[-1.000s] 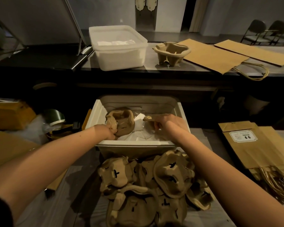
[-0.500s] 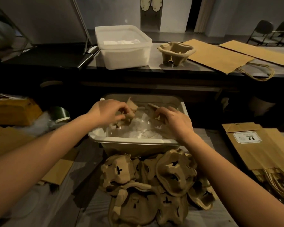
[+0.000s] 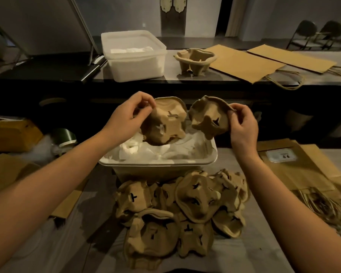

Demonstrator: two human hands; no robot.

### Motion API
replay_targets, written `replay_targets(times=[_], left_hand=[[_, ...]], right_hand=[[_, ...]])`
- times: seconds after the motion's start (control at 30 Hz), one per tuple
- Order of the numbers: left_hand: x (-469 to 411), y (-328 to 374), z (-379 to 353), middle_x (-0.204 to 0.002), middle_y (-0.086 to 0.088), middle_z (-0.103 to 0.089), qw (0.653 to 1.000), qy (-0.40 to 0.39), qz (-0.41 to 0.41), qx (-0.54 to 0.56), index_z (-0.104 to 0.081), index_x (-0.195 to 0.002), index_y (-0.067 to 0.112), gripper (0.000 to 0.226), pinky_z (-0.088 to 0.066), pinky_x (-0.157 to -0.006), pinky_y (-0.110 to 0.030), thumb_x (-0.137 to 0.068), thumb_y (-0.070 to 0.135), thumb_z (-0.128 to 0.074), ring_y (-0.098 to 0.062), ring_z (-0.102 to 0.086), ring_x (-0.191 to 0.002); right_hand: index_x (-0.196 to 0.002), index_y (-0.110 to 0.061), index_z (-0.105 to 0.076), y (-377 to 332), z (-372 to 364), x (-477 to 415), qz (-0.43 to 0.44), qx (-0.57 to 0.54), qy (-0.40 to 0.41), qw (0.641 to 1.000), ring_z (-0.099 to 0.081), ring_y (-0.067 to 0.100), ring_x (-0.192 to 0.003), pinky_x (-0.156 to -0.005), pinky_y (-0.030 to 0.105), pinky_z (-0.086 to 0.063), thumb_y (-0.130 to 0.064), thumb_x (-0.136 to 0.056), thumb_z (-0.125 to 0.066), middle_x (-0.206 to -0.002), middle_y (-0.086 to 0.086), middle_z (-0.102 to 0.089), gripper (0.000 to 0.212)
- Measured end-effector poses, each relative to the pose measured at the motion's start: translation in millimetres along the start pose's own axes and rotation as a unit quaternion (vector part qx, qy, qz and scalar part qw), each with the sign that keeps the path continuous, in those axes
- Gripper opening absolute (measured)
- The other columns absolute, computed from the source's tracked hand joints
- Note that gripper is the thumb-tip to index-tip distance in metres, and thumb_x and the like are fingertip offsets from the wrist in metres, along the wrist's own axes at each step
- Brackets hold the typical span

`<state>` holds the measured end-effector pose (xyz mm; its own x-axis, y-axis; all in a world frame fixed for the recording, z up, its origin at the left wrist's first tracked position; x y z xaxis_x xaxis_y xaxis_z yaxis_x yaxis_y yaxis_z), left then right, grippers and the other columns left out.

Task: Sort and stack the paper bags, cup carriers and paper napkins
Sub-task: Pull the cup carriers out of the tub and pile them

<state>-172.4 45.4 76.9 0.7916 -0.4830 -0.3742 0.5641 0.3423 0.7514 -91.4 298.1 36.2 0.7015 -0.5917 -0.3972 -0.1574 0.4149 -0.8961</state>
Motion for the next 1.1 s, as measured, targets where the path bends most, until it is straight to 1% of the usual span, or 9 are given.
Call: replay_targets(times=[0.13, 0.3, 0.4, 0.53, 0.7, 0.83, 0.93, 1.03, 1.1], left_hand=[[17, 41, -45, -0.094, 0.021, -0.055, 0.988, -0.144, -0.063, -0.004, -0.054, -0.092, 0.040, 0.033, -0.046, -0.073, -0.010, -0.093, 0.007, -0.051, 0.005, -0.055, -0.086], [51, 76, -114, -0.096, 0.029, -0.054, 0.933, -0.326, -0.133, -0.067, -0.058, -0.097, 0.044, 0.035, -0.046, -0.077, -0.010, -0.091, 0.009, -0.055, 0.009, -0.053, -0.097], [70, 84, -151, -0.095, 0.030, -0.052, 0.905, -0.381, -0.157, -0.107, -0.063, -0.106, 0.037, 0.030, -0.048, -0.085, -0.020, -0.091, 0.012, -0.056, 0.006, -0.053, -0.098], [80, 94, -185, -0.107, 0.015, -0.060, 0.886, -0.415, -0.169, -0.118, -0.065, -0.111, 0.031, 0.030, -0.047, -0.086, -0.025, -0.090, 0.011, -0.056, -0.001, -0.054, -0.100], [98, 94, -220, -0.110, 0.013, -0.058, 0.857, -0.457, -0.179, -0.156, -0.060, -0.114, 0.034, 0.032, -0.049, -0.085, -0.032, -0.091, 0.014, -0.054, -0.001, -0.053, -0.100], [121, 85, -248, -0.121, 0.010, -0.054, 0.813, -0.509, -0.185, -0.213, -0.055, -0.123, 0.031, 0.033, -0.035, -0.082, -0.018, -0.095, 0.015, -0.048, -0.006, -0.050, -0.110], [138, 74, -264, -0.128, 0.002, -0.051, 0.782, -0.543, -0.184, -0.246, -0.050, -0.131, 0.025, 0.038, -0.032, -0.081, -0.020, -0.095, 0.014, -0.047, -0.014, -0.050, -0.112], [145, 64, -274, -0.132, -0.003, -0.047, 0.759, -0.554, -0.188, -0.284, -0.045, -0.136, 0.022, 0.042, -0.037, -0.075, -0.026, -0.095, 0.013, -0.047, -0.021, -0.052, -0.109], [146, 62, -280, -0.130, -0.003, -0.047, 0.752, -0.551, -0.197, -0.303, -0.045, -0.136, 0.023, 0.042, -0.030, -0.064, -0.022, -0.095, 0.011, -0.044, -0.022, -0.054, -0.100]], right_hand=[[-0.103, -0.021, -0.057, 10, 39, 2, -0.030, -0.050, 0.026, 0.998, -0.058, 0.008, -0.089, -0.074, 0.020, -0.051, -0.018, -0.098, -0.044, -0.092, -0.011, -0.058, 0.014], [-0.086, -0.028, -0.056, 34, 72, 12, -0.092, -0.066, 0.011, 0.994, -0.057, 0.011, -0.077, -0.068, 0.025, -0.050, -0.017, -0.097, -0.041, -0.082, -0.002, -0.058, 0.021], [-0.087, -0.023, -0.056, 50, 79, 19, -0.097, 0.010, -0.054, 0.994, -0.053, 0.006, -0.071, -0.060, 0.014, -0.045, -0.016, -0.097, -0.042, -0.079, -0.005, -0.056, 0.020], [-0.095, -0.014, -0.057, 73, 86, 30, -0.104, 0.080, -0.131, 0.983, -0.046, 0.002, -0.071, -0.051, 0.001, -0.036, -0.009, -0.096, -0.043, -0.080, -0.007, -0.052, 0.015], [-0.088, -0.018, -0.057, 101, 97, 41, -0.119, 0.129, -0.211, 0.962, -0.047, 0.006, -0.073, -0.060, 0.017, -0.038, -0.011, -0.096, -0.042, -0.081, -0.006, -0.053, 0.019], [-0.079, -0.025, -0.055, 126, 101, 52, -0.141, 0.190, -0.301, 0.924, -0.052, 0.012, -0.071, -0.062, 0.024, -0.041, -0.017, -0.097, -0.042, -0.076, -0.002, -0.056, 0.023], [-0.081, -0.028, -0.055, 145, 97, 65, -0.159, 0.249, -0.399, 0.868, -0.057, 0.017, -0.080, -0.071, 0.029, -0.045, -0.022, -0.097, -0.042, -0.080, -0.004, -0.058, 0.022], [-0.094, -0.027, -0.056, 159, 92, 80, -0.177, 0.293, -0.462, 0.818, -0.054, 0.013, -0.087, -0.073, 0.024, -0.043, -0.027, -0.098, -0.042, -0.087, -0.009, -0.056, 0.015], [-0.104, -0.021, -0.061, 168, 85, 87, -0.175, 0.318, -0.493, 0.791, -0.058, 0.016, -0.089, -0.079, 0.030, -0.047, -0.031, -0.097, -0.043, -0.097, -0.002, -0.062, 0.021]])
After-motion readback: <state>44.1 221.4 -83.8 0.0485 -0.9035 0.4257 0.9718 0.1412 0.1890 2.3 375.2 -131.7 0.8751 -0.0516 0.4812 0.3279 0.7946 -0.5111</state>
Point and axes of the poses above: each hand's wrist, its own x-axis away from the middle knuckle, its own z-axis out of the back of the hand, y = z × x, the point moved 9 cm from there along -x, towards the middle knuckle
